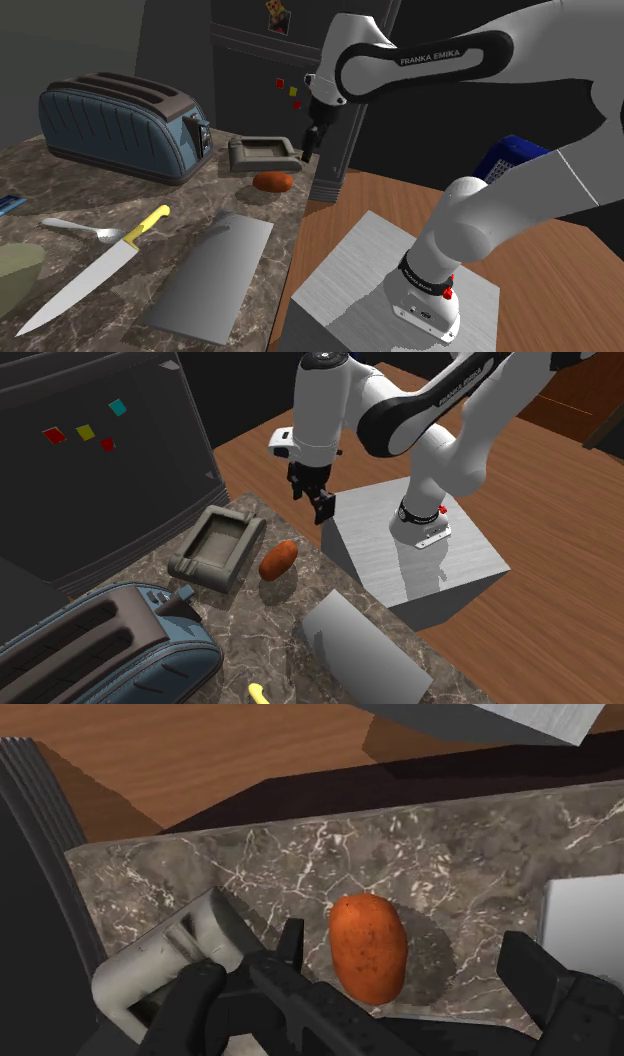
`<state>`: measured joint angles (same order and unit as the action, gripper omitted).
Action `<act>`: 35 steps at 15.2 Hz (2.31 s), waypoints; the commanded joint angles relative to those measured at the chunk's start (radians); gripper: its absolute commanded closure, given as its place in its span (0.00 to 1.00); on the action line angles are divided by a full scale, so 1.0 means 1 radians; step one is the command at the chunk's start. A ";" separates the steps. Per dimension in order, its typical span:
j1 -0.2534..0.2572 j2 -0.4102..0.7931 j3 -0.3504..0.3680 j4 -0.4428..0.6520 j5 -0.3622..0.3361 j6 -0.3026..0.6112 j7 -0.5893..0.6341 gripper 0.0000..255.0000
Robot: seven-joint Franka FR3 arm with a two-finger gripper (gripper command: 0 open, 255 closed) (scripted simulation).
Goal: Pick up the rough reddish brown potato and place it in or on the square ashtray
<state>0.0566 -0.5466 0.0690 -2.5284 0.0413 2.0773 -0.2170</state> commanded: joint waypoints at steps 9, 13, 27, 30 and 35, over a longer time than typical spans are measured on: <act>0.026 0.292 0.014 -0.013 -0.042 0.347 -0.117 0.00; 0.023 0.338 0.015 -0.028 -0.047 0.408 -0.113 0.00; 0.022 0.370 0.016 -0.035 -0.052 0.447 -0.110 1.00; 0.022 0.370 0.016 -0.035 -0.052 0.447 -0.110 1.00; 0.023 0.349 0.015 -0.025 -0.049 0.416 -0.112 1.00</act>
<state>0.0789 -0.1878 0.0848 -2.5565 -0.0087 2.5063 -0.3281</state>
